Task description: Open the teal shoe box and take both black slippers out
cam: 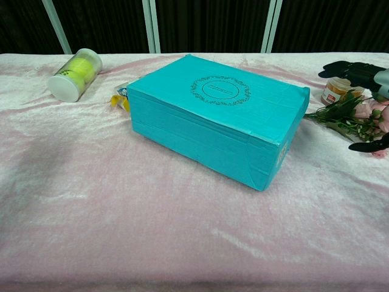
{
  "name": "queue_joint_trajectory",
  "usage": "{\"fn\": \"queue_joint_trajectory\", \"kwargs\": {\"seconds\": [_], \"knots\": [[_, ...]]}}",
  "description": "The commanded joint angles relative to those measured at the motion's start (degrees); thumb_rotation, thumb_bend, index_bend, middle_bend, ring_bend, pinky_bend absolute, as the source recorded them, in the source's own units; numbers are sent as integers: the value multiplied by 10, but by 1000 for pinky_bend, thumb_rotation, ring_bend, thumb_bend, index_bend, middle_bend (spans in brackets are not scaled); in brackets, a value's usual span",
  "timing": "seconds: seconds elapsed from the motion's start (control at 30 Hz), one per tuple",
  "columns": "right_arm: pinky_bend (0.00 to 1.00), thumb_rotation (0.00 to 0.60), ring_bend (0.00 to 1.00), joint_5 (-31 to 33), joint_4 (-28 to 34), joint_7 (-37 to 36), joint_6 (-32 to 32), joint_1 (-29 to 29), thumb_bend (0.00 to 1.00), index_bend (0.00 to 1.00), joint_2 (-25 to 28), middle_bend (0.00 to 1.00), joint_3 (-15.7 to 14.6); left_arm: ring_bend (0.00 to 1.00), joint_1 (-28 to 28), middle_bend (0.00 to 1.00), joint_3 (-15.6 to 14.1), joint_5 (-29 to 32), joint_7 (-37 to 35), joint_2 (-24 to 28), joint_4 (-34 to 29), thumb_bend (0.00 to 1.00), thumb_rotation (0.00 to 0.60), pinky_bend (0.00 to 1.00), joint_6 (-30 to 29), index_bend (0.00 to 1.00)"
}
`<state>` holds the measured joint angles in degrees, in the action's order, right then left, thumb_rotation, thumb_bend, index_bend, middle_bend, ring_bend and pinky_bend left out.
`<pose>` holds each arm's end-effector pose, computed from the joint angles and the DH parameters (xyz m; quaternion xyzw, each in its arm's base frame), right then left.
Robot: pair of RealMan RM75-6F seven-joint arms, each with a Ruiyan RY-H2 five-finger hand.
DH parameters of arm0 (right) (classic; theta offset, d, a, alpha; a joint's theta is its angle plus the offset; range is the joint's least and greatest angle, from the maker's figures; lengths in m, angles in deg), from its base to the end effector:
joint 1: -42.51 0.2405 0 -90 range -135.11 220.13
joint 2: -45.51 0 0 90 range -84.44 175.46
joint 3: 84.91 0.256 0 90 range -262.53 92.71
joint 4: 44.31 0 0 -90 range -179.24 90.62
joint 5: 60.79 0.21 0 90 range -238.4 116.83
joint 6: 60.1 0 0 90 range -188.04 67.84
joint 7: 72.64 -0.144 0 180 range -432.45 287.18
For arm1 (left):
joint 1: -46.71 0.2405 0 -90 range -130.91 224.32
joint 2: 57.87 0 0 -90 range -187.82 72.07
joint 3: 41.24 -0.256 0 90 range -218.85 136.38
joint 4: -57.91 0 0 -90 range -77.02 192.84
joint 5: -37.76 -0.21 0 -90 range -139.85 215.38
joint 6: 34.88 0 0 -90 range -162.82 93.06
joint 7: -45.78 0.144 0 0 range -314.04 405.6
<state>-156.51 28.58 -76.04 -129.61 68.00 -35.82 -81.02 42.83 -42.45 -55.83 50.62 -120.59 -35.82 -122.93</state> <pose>-0.2534 -0.2882 0.0483 0.7451 -0.3018 0.4134 0.4276 -0.2964 0.1595 0.1546 -0.6478 -0.3432 -0.3779 0.5655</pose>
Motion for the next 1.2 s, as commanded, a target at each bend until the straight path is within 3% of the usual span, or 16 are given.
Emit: {"fn": "queue_joint_trajectory", "kwargs": {"seconds": [0.03, 0.57, 1.2], "knots": [[174, 600, 0, -1, -13, -6, 9, 9, 96, 3, -8, 5, -2, 6, -1, 84, 1, 3, -1, -1, 2, 0, 600, 0, 2, 8], [174, 600, 0, -53, -152, -56, -3, 80, 102, 117, -69, 65, -12, 6, -7, 83, 5, 26, 5, -11, -1, 0, 600, 0, 24, 8], [174, 600, 15, -60, -222, -83, 10, 131, 135, 193, -109, 102, -31, 5, -8, 83, 7, 44, -2, -18, 9, 0, 600, 0, 37, 8]]}}
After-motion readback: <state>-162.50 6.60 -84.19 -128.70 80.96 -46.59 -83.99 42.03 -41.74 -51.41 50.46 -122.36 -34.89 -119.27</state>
